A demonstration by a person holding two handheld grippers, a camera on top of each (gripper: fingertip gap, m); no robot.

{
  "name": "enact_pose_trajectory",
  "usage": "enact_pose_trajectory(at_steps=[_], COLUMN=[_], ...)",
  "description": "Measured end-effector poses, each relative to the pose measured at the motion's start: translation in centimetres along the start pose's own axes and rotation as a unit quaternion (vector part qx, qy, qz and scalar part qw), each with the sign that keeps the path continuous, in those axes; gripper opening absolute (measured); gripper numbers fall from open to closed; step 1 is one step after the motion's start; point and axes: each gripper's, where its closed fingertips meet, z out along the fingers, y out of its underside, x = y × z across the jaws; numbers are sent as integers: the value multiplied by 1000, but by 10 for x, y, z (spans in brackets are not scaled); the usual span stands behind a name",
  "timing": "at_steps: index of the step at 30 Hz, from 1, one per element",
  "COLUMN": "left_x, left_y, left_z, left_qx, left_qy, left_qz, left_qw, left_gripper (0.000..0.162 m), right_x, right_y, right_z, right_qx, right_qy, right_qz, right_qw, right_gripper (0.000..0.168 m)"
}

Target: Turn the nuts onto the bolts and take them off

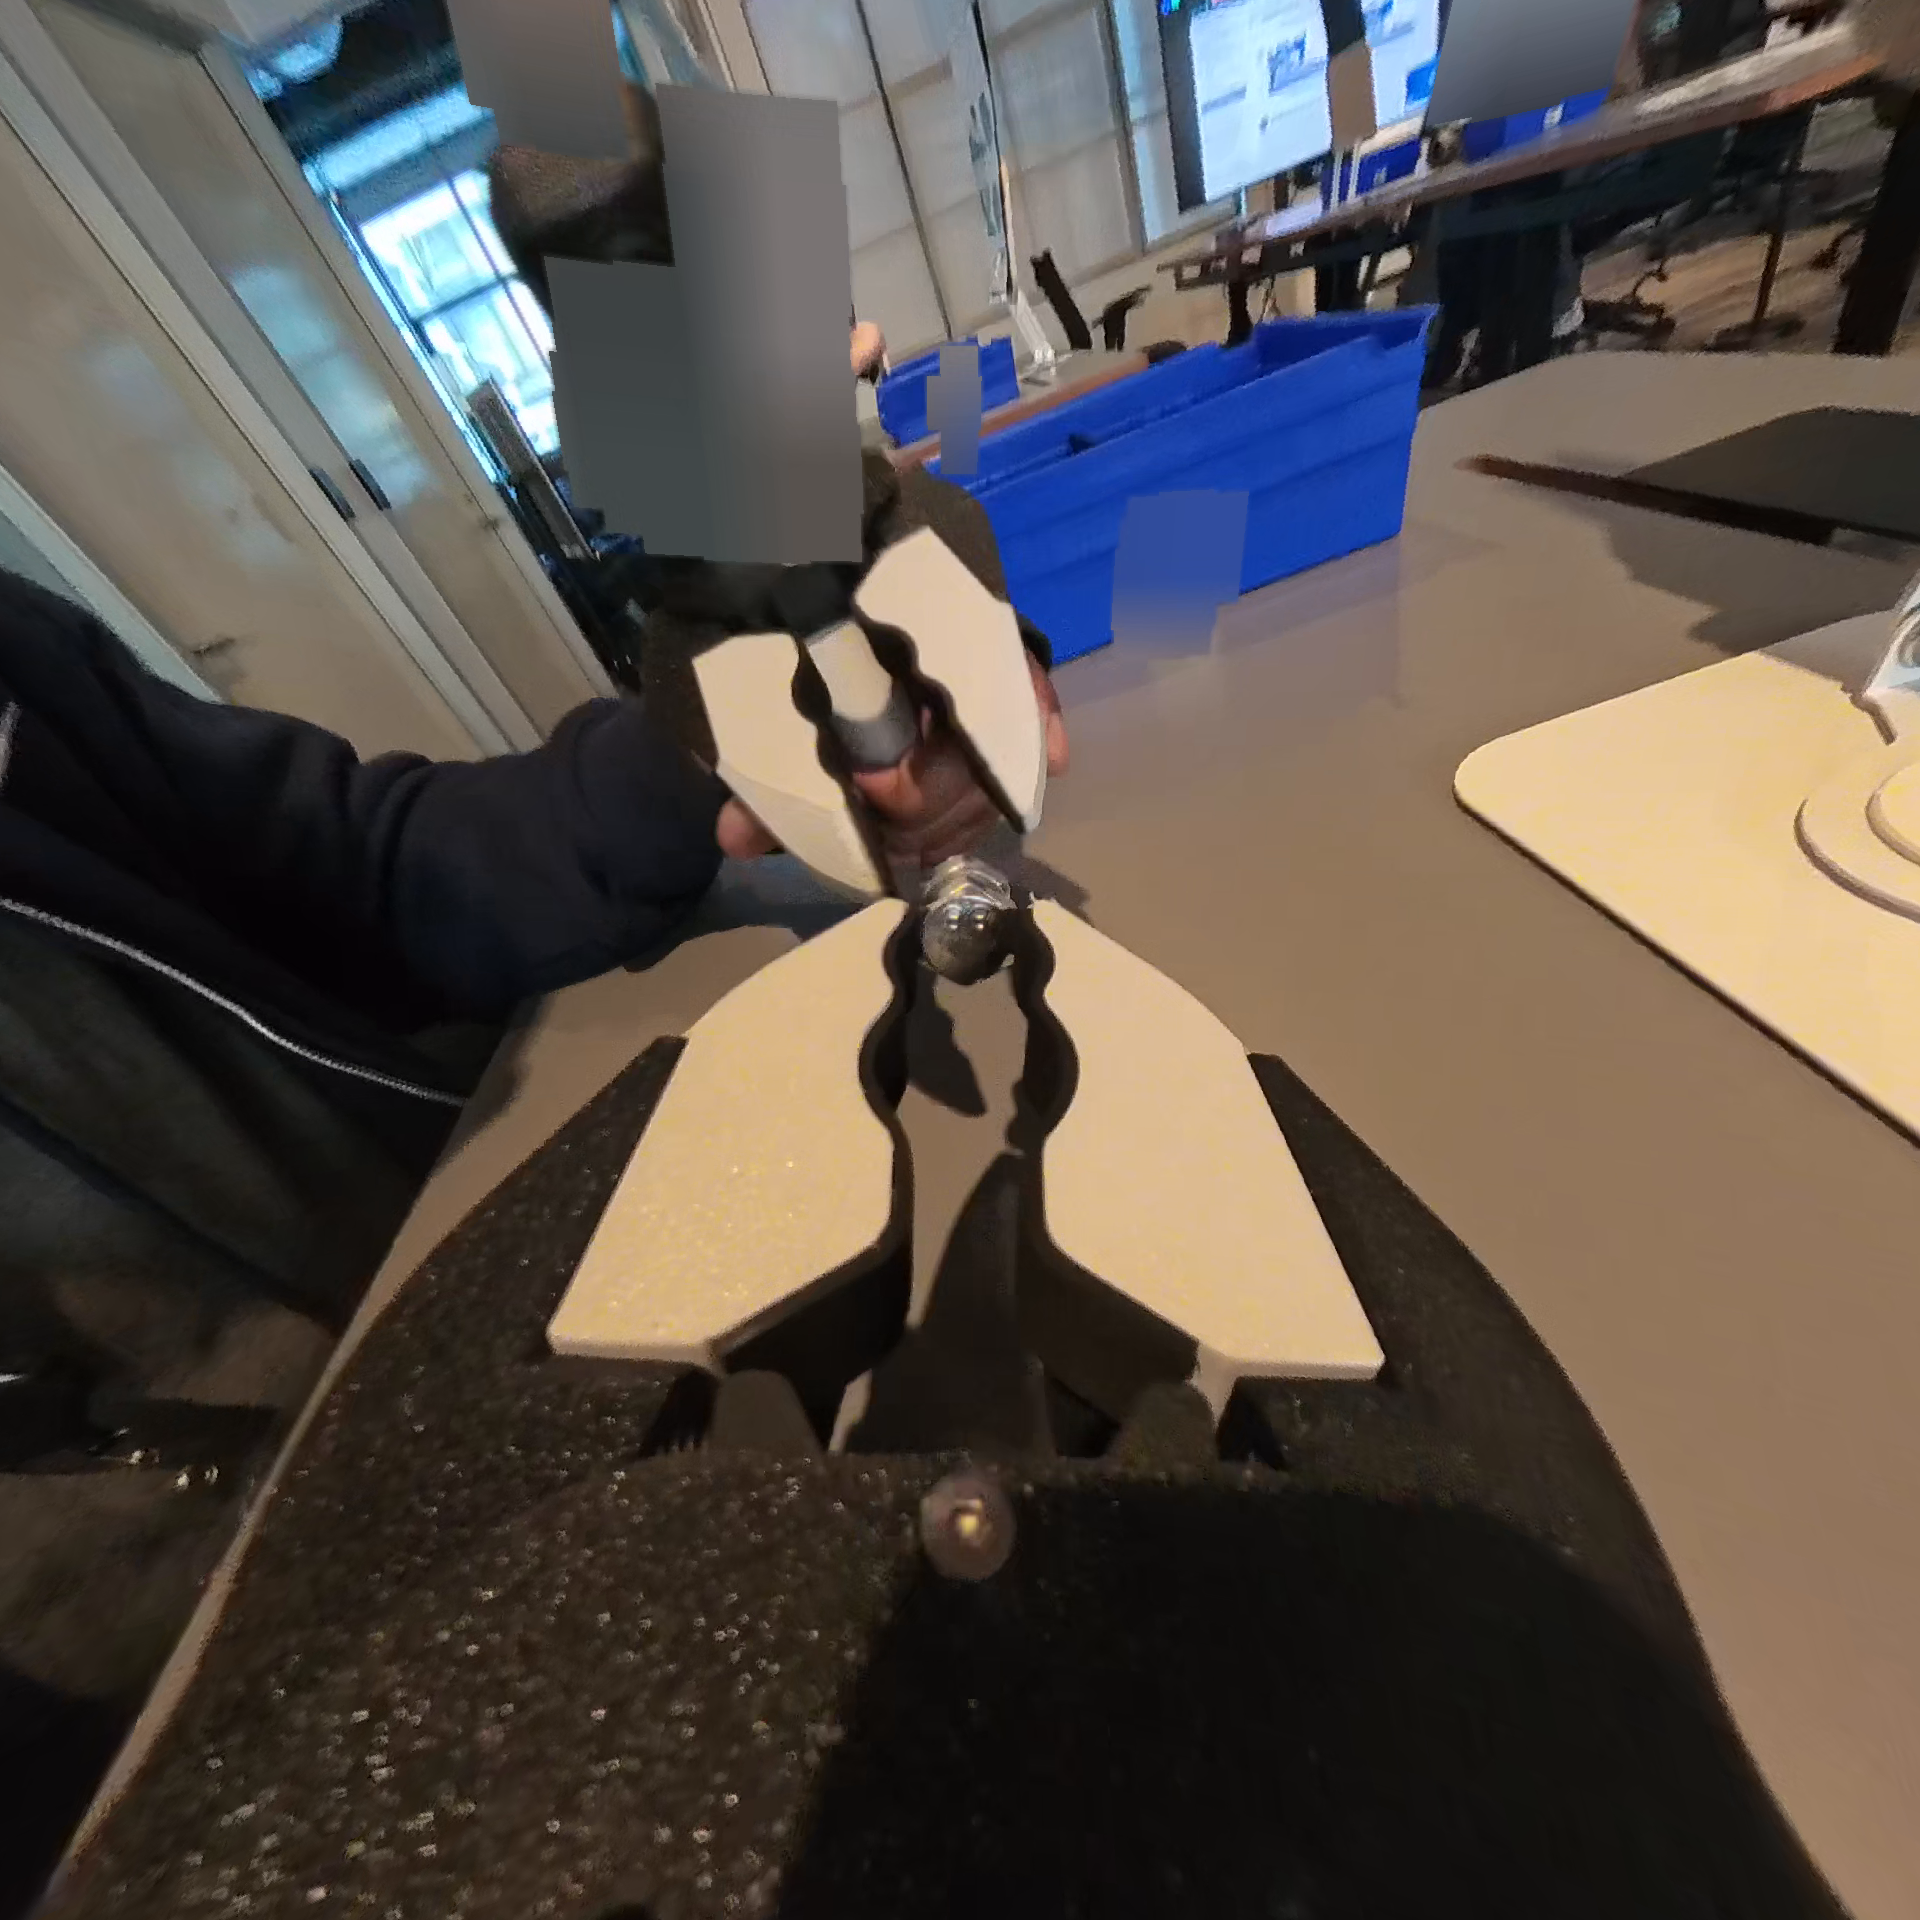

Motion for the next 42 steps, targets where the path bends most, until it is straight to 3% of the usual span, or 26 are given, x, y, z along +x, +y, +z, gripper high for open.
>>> enact_pose_trajectory(at_steps=[2, 5, 21, 24, 27, 29, 31, 36, 39, 42], left_x=[2, 0, 1, 0, 0, -1, -1, 2, -3, -5], left_y=[-9, -22, -30, -29, -29, -30, -31, -45, -44, -43], left_z=[-3, -4, 13, 13, 12, 11, 10, 1, -2, -1], left_qx=[44, 103, 132, 119, 93, 73, 72, 158, 181, 192], left_qy=[36, 50, 9, -18, -82, -137, -168, -92, -39, -9], left_qz=[-71, -126, -132, -80, 54, 179, 245, 88, -30, -94], left_qw=[996, 985, 982, 990, 991, 972, 952, 979, 982, 977], left_gripper=[34, 34, 18, 18, 17, 18, 19, 49, 45, 40], right_x=[0, 0, -5, -5, -6, -8, -9, -9, -8, -8], right_y=[-8, -18, -24, -24, -25, -25, -25, -27, -28, -28], right_z=[-4, -10, -12, -12, -12, -12, -11, -14, -15, -15], right_qx=[31, 66, 98, 100, 105, 109, 113, 119, 122, 122], right_qy=[-4, -12, -39, -43, -53, -62, -66, -65, -64, -61], right_qz=[11, 28, 61, 66, 79, 87, 90, 89, 87, 85], right_qw=[999, 997, 993, 992, 990, 988, 987, 987, 987, 987], right_gripper=[16, 16, 16, 16, 17, 17, 17, 16, 16, 16])
